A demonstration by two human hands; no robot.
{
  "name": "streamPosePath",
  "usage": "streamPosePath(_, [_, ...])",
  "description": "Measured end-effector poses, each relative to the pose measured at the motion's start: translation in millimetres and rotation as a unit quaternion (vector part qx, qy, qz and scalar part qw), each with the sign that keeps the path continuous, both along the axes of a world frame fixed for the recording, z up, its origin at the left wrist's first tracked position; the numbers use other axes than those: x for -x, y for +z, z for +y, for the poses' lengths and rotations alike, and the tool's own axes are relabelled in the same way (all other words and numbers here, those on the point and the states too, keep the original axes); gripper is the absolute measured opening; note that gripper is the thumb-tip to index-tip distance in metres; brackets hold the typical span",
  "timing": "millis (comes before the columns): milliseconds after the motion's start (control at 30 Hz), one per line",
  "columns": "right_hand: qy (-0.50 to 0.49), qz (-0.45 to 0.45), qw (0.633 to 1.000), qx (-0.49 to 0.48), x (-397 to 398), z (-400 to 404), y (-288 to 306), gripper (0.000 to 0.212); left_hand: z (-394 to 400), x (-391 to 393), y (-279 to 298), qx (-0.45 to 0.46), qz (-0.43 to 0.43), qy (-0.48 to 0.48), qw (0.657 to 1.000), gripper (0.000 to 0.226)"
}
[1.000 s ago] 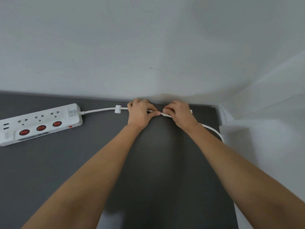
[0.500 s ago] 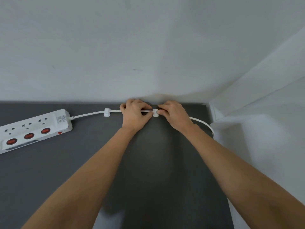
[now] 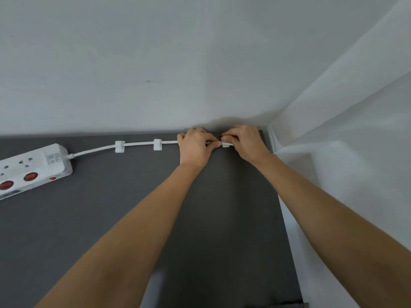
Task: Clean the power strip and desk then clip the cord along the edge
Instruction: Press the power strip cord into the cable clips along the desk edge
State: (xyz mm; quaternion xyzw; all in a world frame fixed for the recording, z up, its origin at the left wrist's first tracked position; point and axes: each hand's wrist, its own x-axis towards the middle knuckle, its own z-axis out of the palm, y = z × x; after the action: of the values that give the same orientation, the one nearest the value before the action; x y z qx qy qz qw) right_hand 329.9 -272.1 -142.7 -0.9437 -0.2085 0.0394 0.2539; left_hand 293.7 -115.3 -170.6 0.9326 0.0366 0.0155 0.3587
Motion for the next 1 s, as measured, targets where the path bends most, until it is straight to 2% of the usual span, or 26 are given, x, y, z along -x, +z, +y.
streamPosePath(533, [0.003,-0.010,1.000,0.017,-2.4,4.3,-4.9,0.014,-4.6,0.6,-1.5,-0.029,0.011,0.025,0.999,0.019])
streamPosePath(667, [0.004,-0.009,1.000,0.014,3.5,2.0,-5.3,0.016,2.3,0.9,1.8,0.027,0.038,-0.017,0.999,0.016])
streamPosePath(700, [0.007,-0.011,1.000,0.017,5.2,1.1,-4.7,0.018,8.7,3.7,4.4,0.051,0.047,-0.048,0.996,0.022])
streamPosePath(800, [0.030,-0.002,0.999,0.044,10.5,-5.9,-4.4,0.025,53.4,23.1,22.5,0.089,0.065,-0.118,0.987,0.065])
streamPosePath(867, [0.025,0.005,0.998,0.057,16.2,-16.4,-9.0,0.035,107.6,41.2,36.4,0.032,0.076,-0.105,0.991,0.081])
streamPosePath(933, [-0.010,0.009,0.998,0.066,20.8,-29.8,-13.6,0.053,171.2,61.4,47.8,-0.067,0.123,-0.064,0.988,0.091])
streamPosePath(1000, [-0.043,-0.005,0.996,0.084,22.5,-42.7,-15.2,0.060,231.1,78.9,54.7,-0.198,0.216,-0.010,0.956,0.103])
